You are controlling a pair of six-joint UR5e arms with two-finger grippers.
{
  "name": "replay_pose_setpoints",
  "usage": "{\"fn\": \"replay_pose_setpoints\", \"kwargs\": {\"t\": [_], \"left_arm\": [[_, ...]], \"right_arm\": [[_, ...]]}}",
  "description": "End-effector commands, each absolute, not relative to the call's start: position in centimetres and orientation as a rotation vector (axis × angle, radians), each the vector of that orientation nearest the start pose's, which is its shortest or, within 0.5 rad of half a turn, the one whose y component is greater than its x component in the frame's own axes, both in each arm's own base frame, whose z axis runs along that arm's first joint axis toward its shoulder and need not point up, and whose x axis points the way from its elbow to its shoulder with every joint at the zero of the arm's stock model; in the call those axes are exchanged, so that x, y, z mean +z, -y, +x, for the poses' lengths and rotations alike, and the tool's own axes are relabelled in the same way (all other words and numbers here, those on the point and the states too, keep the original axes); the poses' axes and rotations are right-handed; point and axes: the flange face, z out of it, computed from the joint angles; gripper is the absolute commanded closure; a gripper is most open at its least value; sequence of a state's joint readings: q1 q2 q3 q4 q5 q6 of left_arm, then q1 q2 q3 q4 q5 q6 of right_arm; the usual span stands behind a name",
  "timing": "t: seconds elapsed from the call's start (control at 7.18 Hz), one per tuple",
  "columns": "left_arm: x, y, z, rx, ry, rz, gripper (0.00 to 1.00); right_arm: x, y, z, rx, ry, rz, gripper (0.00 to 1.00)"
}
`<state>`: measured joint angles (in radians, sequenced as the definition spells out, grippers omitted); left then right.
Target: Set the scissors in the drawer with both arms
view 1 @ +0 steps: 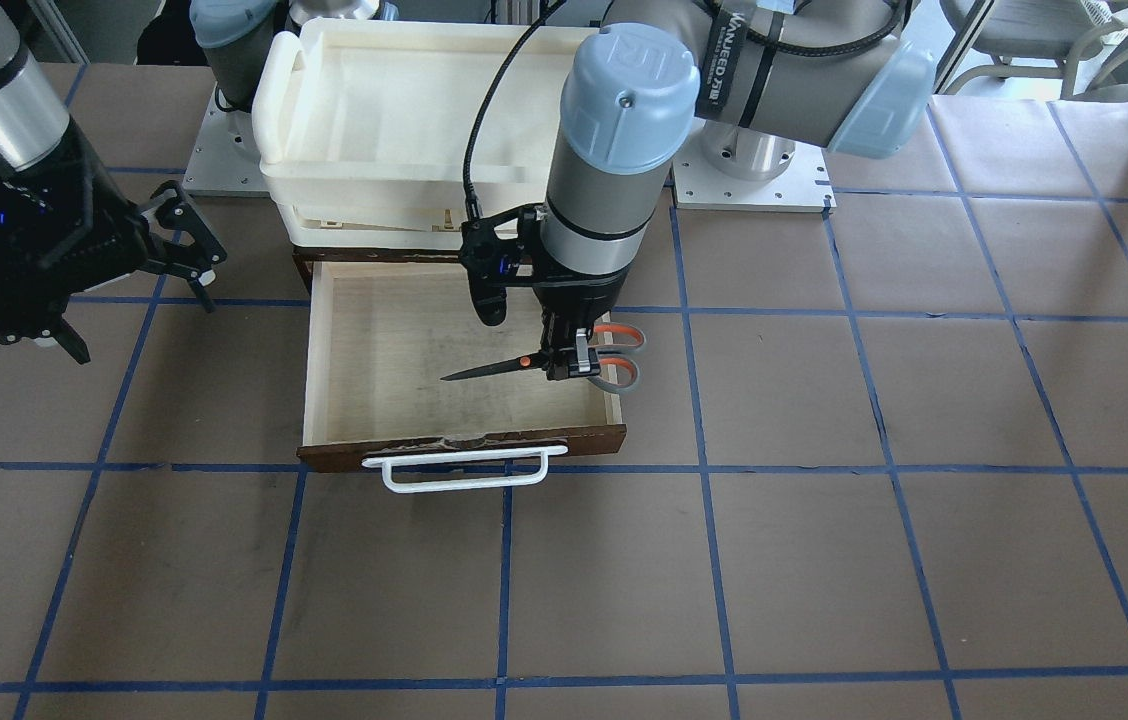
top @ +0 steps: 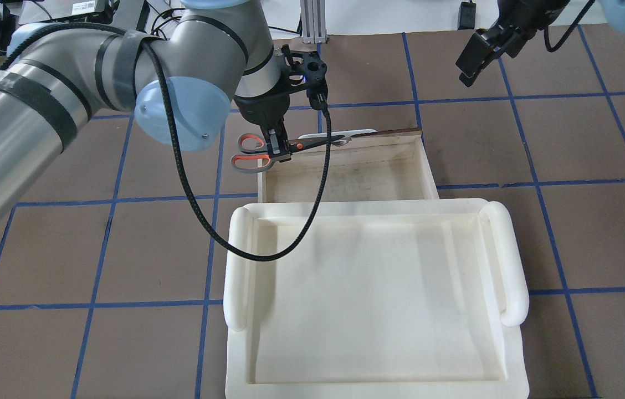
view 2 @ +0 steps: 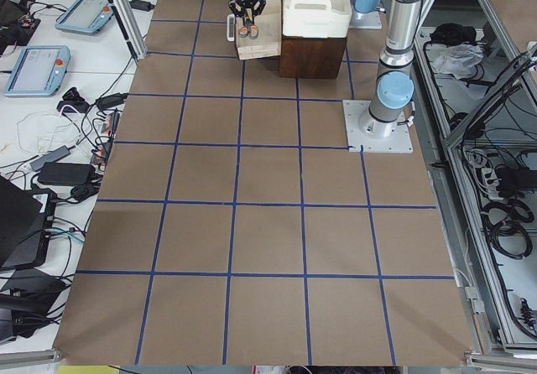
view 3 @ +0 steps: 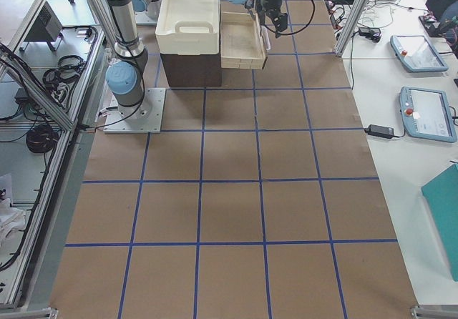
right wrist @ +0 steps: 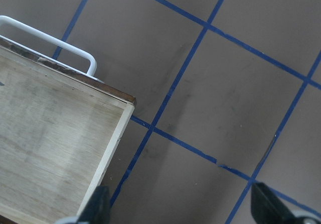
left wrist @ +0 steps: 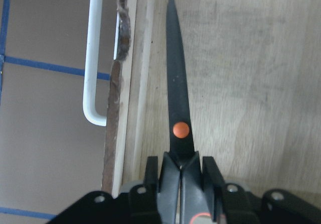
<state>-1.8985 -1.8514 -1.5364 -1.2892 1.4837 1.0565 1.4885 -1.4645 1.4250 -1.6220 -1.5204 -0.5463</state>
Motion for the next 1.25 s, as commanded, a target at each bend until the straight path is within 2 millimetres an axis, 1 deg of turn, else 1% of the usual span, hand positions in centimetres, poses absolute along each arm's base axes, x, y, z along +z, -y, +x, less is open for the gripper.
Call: {"fn": "replay_pose_setpoints", "kwargs": {"t": [0.0,0.14,0.28,0.42,0.56,0.7,0.84,1.11], "left_arm": [[35.2,51.5,-36.5,-0.103,-2.467,2.056,1.00],[34.3,51.2,-37.5,-0.084,-2.483,2.044,1.00],[33.7,50.2,-38.6,-0.062,-2.464,2.074,1.00],[33.3,49.2,-39.5,-0.040,-2.437,2.099,1.00],[32.9,48.9,-39.4,-0.024,-2.433,2.102,1.00],[31.8,48.5,-39.2,0.013,-2.431,2.114,1.00],[31.8,47.8,-38.9,0.014,-2.429,2.116,1.00],[30.9,48.0,-39.0,0.035,-2.433,2.118,0.94]], "right_arm": [[52.5,53.3,8.8,-0.102,-3.122,-0.273,0.00],[53.3,52.1,9.4,-0.093,-3.115,-0.080,0.00],[54.1,51.2,10.1,-0.109,-3.111,-0.045,0.00],[54.5,50.4,11.2,-0.088,-3.105,0.052,0.00],[54.7,49.5,13.4,-0.081,-3.095,0.102,0.00],[54.4,49.4,14.1,-0.072,-3.109,0.076,0.00],[54.5,49.1,14.2,-0.073,-3.114,0.068,0.00],[54.6,48.7,14.2,-0.066,-3.116,0.066,0.00]]}}
